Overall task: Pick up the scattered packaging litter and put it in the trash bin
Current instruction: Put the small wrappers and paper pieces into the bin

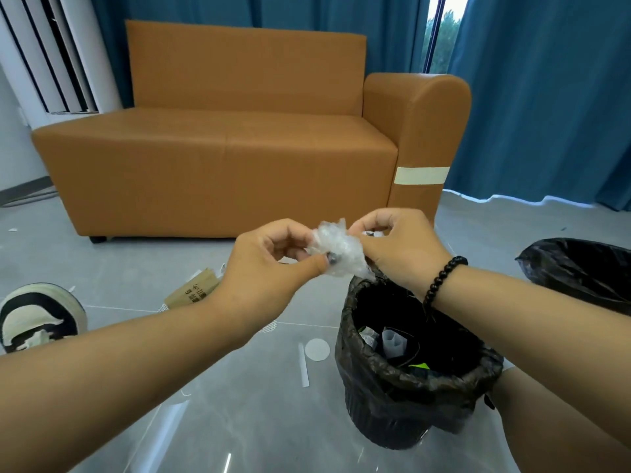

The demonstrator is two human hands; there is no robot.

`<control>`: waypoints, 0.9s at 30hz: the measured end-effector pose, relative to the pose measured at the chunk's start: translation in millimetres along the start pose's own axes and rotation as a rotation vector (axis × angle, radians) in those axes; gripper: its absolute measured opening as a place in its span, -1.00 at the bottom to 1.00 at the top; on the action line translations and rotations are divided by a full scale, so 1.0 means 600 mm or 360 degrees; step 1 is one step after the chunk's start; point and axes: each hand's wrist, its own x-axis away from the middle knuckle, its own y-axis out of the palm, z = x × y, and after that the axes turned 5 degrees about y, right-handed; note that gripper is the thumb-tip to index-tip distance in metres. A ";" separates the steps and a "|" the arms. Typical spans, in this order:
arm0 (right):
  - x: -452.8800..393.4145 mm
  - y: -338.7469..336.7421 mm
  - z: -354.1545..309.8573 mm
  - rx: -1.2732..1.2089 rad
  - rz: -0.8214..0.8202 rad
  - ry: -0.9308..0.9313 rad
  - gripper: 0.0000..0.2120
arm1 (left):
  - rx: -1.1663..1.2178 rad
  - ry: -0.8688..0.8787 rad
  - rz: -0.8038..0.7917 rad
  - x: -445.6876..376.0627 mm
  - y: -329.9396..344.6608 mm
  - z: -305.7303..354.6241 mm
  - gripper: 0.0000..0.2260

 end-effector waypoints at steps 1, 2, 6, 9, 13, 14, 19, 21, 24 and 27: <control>0.000 0.003 0.003 -0.0016 -0.0068 0.0093 -0.88 | 0.0053 -0.0054 0.0068 -0.002 -0.002 -0.003 -0.86; 0.000 0.006 0.005 -0.0127 -0.0164 0.0213 -0.84 | 0.0102 -0.0114 0.0142 -0.004 -0.003 -0.005 -0.88; 0.010 0.017 -0.006 -0.0756 -0.0416 0.0563 -0.87 | -0.0002 -0.0183 0.0301 -0.016 -0.020 -0.019 -0.89; 0.018 0.022 -0.009 -0.0791 -0.0523 0.0632 -0.83 | -0.0201 -0.0104 0.0231 -0.017 -0.030 -0.024 -0.88; 0.017 0.028 0.003 -0.0471 -0.0545 0.0577 -0.65 | -0.0253 -0.0050 0.0118 -0.013 -0.030 -0.026 -0.86; 0.015 0.029 0.006 -0.0415 -0.0529 0.0560 -0.66 | -0.0217 -0.0088 0.0085 -0.010 -0.028 -0.028 -0.86; -0.005 0.012 0.023 -0.0107 -0.0381 0.0434 -0.82 | -0.0133 -0.0462 -0.0178 0.002 -0.025 -0.047 -0.85; -0.022 -0.007 0.037 0.0094 -0.0293 0.0369 -0.85 | -0.0162 -0.0510 -0.0317 0.007 -0.021 -0.050 -0.77; -0.049 -0.035 0.079 0.0699 -0.0190 0.0262 -0.74 | -0.0272 -0.0546 -0.0400 0.014 -0.014 -0.055 -0.71; -0.061 -0.047 0.137 0.1098 -0.0198 0.0270 -0.82 | -0.0281 -0.0627 -0.0475 0.017 -0.012 -0.072 -0.68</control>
